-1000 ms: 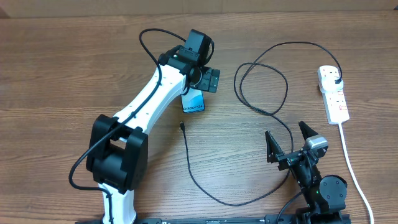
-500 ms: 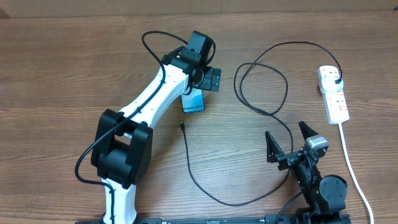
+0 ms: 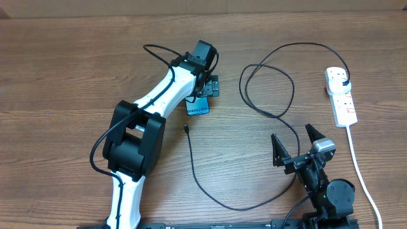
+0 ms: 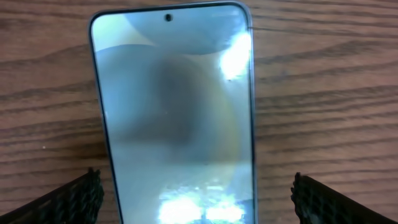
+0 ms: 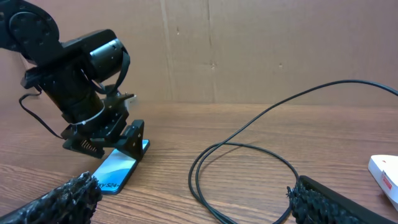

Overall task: Plug charger to phone and switch on socket
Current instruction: 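Close the left gripper on the smartphone's edge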

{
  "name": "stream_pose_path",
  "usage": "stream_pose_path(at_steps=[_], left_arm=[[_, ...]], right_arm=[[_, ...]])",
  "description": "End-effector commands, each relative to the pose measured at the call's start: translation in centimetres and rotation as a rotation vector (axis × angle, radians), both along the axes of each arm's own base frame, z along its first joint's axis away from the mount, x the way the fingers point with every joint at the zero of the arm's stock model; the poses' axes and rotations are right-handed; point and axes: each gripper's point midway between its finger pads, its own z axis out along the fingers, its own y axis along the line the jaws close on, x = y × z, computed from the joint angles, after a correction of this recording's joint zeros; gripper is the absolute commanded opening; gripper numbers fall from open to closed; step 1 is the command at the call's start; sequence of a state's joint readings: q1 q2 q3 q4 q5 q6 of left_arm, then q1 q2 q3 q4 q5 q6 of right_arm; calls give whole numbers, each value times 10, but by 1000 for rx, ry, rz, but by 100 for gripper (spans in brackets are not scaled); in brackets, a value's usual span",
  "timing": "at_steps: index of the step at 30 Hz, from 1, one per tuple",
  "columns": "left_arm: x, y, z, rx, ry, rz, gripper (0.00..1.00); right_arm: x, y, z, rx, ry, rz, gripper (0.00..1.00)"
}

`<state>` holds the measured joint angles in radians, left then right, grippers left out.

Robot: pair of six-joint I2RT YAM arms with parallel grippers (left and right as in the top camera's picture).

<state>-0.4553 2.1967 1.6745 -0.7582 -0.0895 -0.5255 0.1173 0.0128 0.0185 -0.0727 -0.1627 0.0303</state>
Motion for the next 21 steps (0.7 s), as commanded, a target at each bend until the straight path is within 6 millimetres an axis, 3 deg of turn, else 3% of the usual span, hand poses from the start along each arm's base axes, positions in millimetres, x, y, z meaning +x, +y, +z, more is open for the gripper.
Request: stream_pose_path(at_steps=[1, 15, 18, 21], left_arm=[[6, 7, -6, 15, 2, 54, 100], [-2, 13, -37, 50, 68, 54, 99], [-3, 14, -41, 48, 81, 55, 88], [-5, 14, -44, 43, 94, 54, 84]], right_arm=[[1, -3, -2, 6, 0, -18, 100], [1, -3, -2, 6, 0, -18, 100], [1, -4, -2, 6, 0, -19, 100], [1, -4, -2, 6, 0, -19, 100]])
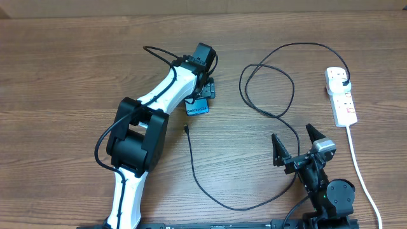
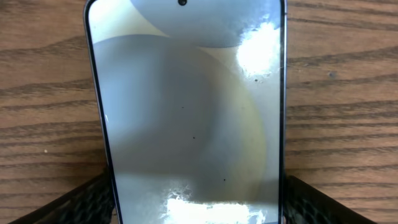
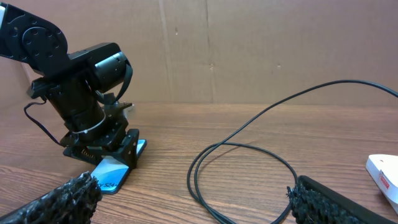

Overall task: Plug charger to phone and switch on socket
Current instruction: 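Close the left gripper on the smartphone's edge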

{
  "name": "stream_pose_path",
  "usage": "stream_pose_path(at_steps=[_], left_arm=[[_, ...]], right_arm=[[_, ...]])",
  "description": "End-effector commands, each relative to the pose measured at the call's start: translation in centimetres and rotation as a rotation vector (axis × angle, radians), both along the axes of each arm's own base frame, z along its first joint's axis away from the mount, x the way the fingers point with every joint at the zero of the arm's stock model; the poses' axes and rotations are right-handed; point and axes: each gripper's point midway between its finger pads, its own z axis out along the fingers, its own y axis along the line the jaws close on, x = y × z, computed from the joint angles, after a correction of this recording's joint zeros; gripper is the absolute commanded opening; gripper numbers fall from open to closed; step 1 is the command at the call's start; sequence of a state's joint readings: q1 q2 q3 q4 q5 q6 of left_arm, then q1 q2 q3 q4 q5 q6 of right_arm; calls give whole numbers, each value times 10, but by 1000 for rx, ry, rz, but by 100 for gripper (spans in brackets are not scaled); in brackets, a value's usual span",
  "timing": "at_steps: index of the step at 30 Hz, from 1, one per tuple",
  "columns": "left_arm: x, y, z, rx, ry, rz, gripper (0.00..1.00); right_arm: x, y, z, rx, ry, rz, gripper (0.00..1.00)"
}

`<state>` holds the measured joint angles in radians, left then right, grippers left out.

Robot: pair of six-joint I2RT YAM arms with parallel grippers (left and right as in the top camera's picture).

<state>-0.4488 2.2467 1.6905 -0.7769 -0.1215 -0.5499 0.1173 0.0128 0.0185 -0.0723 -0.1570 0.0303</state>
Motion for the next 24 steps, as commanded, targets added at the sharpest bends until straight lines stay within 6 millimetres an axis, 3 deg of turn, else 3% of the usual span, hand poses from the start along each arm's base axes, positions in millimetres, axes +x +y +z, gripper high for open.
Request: stream_pose_path(at_steps=[1, 8, 24], left_arm=[[-5, 4, -25, -2, 59, 17, 84], [-6, 4, -25, -1, 63, 18, 75], [-6, 4, -25, -17, 70, 20, 69]], right_arm=[[1, -3, -2, 6, 0, -13, 100], [1, -3, -2, 6, 0, -13, 100], [1, -3, -2, 6, 0, -13, 100]])
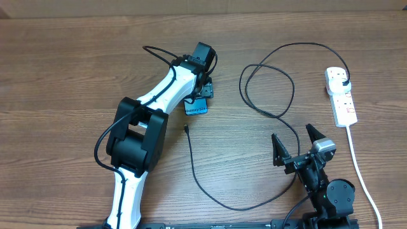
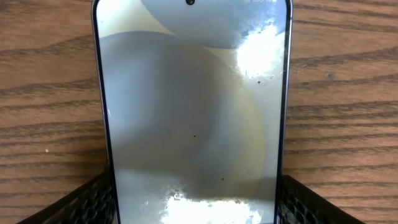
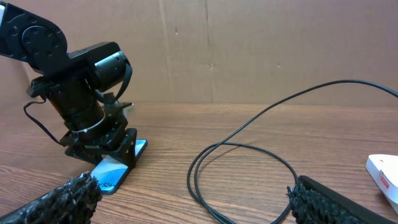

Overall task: Plug charger to phone and switch on socket
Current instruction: 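Close the left gripper on the smartphone's edge, then lift the smartphone with the left gripper and tilt it upright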

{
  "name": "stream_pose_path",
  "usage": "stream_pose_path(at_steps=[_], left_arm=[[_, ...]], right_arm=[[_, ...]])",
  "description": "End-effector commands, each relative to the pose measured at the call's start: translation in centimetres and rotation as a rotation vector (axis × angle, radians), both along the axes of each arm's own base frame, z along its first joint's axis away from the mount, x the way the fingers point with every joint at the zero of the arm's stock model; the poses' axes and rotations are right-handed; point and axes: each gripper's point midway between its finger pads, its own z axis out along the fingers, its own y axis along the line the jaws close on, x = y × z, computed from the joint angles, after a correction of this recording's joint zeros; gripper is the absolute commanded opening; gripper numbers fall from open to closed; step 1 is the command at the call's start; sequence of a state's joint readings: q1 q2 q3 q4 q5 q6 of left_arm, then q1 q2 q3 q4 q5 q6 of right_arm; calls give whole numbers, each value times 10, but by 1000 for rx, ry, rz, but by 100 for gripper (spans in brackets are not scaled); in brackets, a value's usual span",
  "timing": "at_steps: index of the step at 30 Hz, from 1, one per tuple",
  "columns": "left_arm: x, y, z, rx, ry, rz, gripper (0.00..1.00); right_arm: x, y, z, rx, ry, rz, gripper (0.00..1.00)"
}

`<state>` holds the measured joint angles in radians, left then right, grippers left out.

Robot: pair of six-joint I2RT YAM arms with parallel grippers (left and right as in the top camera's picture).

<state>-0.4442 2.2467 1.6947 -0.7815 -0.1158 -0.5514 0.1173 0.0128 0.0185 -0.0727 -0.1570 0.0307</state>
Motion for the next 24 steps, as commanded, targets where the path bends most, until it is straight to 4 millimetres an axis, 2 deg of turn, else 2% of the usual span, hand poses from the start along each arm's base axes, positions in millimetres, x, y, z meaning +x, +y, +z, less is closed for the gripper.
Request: stream_pose_path(at_steps=[1, 6, 11, 17, 20, 21, 24], left_arm=[[-7, 3, -25, -14, 70, 15, 66], [-9, 1, -23, -61, 96, 18, 55], [-7, 5, -7, -87, 122, 33, 50], [-7, 15, 32, -74, 170, 56, 43], [-9, 16, 57, -66, 182, 43, 40], [-9, 16, 71, -63, 185, 32, 38], [-15, 9, 93, -99, 205, 7, 42]], right_arm=[[1, -3, -2, 6, -1, -13, 100], [1, -3, -2, 6, -1, -13, 100], [1, -3, -2, 6, -1, -13, 100], [1, -3, -2, 6, -1, -13, 100], [1, -3, -2, 6, -1, -13, 100], [1, -3, -2, 6, -1, -13, 100], [1, -3, -2, 6, -1, -13, 100]])
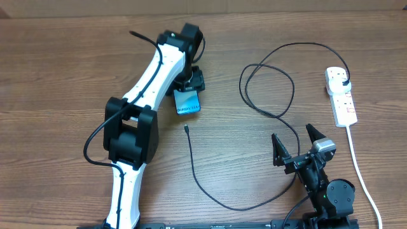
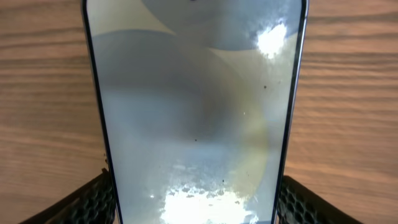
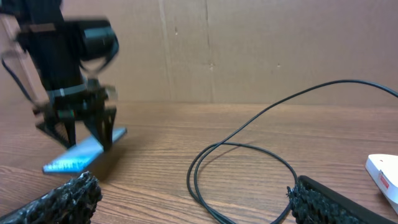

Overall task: Plug charger to phone and switch on socket
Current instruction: 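Lift the smartphone with the left gripper and tilt it upright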

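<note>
The phone (image 1: 187, 102), showing a pale blue screen, is gripped by its sides in my left gripper (image 1: 189, 80), which is shut on it. In the left wrist view the phone (image 2: 193, 106) fills the frame between the black fingers (image 2: 93, 199). The right wrist view shows the phone (image 3: 78, 154) tilted, its near end low over the table. The black charger cable (image 1: 267, 89) loops across the table, and its free plug (image 1: 186, 129) lies below the phone. The white socket strip (image 1: 341, 97) lies at the right. My right gripper (image 1: 296, 150) stands open and holds nothing.
The cable's far end is plugged into the strip's top socket (image 1: 344, 80). The strip's white lead (image 1: 359, 172) runs down the right side. A cardboard wall (image 3: 249, 50) stands behind the wooden table (image 1: 63, 76).
My left gripper, still shut on the phone, has moved left and a little farther back. The phone now hangs tilted off the wood. The right arm has not moved.
My left gripper first stood open over the phone lying on the table, fingers wide of its sides. Then the fingers were against the phone's edges and stayed so. Now the phone is raised and shifted left, away from the cable plug.
</note>
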{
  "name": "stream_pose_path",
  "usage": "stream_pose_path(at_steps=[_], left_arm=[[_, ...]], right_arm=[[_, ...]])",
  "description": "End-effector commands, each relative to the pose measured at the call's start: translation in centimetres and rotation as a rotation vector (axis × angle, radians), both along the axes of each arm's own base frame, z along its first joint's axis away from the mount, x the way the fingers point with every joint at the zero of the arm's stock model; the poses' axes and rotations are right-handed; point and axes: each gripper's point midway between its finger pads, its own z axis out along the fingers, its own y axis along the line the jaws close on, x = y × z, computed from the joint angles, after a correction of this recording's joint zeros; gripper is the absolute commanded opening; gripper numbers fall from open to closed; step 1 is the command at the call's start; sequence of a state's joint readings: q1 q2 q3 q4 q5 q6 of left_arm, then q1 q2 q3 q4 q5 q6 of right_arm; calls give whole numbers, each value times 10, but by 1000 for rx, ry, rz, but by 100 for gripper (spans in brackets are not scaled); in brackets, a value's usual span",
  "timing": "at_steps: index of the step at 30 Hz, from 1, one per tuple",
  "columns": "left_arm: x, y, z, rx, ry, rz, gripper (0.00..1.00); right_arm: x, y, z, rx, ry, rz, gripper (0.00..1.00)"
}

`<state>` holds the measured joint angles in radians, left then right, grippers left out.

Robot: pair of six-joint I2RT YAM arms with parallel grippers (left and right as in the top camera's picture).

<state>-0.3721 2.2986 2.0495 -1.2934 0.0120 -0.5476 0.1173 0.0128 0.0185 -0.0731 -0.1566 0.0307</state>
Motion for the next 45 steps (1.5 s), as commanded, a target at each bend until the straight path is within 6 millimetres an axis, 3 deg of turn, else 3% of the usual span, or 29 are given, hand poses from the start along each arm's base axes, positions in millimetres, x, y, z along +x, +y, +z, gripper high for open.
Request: stream_pose_path(at_steps=[1, 3, 8, 9, 19, 23, 35, 45], left_arm=[[4, -18, 41, -101, -27, -51, 42], [-3, -26, 52, -154, -5, -77, 41], [-21, -28, 60, -178, 68, -78, 7], [-24, -26, 60, -173, 84, -77, 4], [-69, -41, 71, -293, 289, -51, 4], [-75, -56, 78, -380, 321, -48, 4], [-77, -72, 92, -506, 422, 155, 4], [-69, -69, 102, -615, 460, 224, 4]], right_arm=[[1, -2, -2, 6, -1, -12, 100], [1, -2, -2, 6, -1, -12, 100], [1, -3, -2, 6, -1, -13, 100], [1, -3, -2, 6, -1, -13, 100], [1, -2, -2, 6, -1, -12, 100], [1, -2, -2, 6, -1, -12, 100], [1, -2, -2, 6, -1, -12, 100], [1, -2, -2, 6, -1, -12, 100]])
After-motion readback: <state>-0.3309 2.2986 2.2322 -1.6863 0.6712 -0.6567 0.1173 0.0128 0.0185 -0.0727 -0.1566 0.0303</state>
